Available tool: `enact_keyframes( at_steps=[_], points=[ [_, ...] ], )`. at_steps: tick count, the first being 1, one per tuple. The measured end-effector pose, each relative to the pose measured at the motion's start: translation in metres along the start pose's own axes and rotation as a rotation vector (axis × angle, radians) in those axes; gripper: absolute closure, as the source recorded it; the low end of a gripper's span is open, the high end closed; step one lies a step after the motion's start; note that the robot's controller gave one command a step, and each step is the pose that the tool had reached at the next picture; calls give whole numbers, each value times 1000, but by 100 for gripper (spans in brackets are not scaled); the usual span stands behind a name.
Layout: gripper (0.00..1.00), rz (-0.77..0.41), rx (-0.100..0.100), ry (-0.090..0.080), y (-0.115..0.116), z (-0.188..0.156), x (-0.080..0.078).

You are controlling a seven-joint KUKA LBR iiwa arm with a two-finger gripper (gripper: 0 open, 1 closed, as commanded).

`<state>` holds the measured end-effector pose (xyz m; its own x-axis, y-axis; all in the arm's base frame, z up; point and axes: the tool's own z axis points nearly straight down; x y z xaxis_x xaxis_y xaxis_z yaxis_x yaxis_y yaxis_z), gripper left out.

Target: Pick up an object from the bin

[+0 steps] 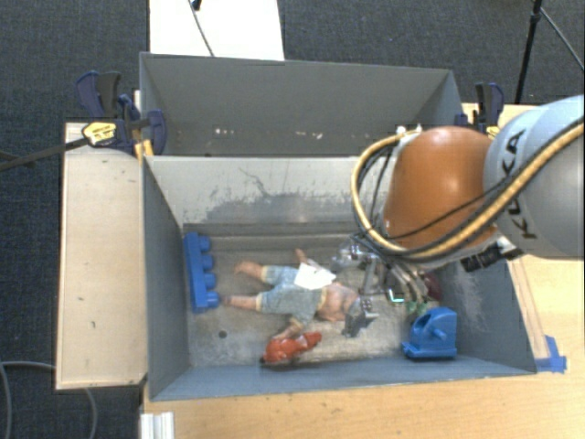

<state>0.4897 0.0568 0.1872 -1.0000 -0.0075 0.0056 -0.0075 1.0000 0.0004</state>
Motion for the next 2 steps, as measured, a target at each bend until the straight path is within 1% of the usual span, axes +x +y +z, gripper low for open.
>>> enact_keyframes(
  at_steps=[1,2],
  points=[
    [0,2,-1,-8,0,-4,-2],
    [100,-65,-10,-36,4,103,-23]
  ],
)
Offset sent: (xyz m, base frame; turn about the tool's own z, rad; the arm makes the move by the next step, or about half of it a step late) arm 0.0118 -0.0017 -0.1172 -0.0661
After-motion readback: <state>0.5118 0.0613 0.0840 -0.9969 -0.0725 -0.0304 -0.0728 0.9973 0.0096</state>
